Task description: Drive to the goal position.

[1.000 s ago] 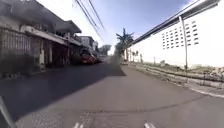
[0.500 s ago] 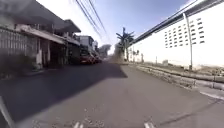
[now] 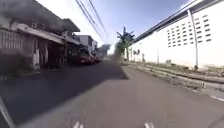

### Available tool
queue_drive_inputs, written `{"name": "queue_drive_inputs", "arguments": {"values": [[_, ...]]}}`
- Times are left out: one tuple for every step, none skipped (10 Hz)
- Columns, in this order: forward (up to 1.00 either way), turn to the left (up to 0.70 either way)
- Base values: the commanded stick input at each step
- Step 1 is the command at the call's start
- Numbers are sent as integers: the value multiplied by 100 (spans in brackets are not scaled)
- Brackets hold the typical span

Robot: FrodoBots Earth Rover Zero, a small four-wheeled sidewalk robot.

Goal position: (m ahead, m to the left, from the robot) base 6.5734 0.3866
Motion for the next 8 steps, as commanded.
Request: {"name": "queue_drive_inputs", "arguments": {"values": [[70,0],[70,0],[70,0],[70,0],[70,0],[70,0],[70,0],[70,0]]}}
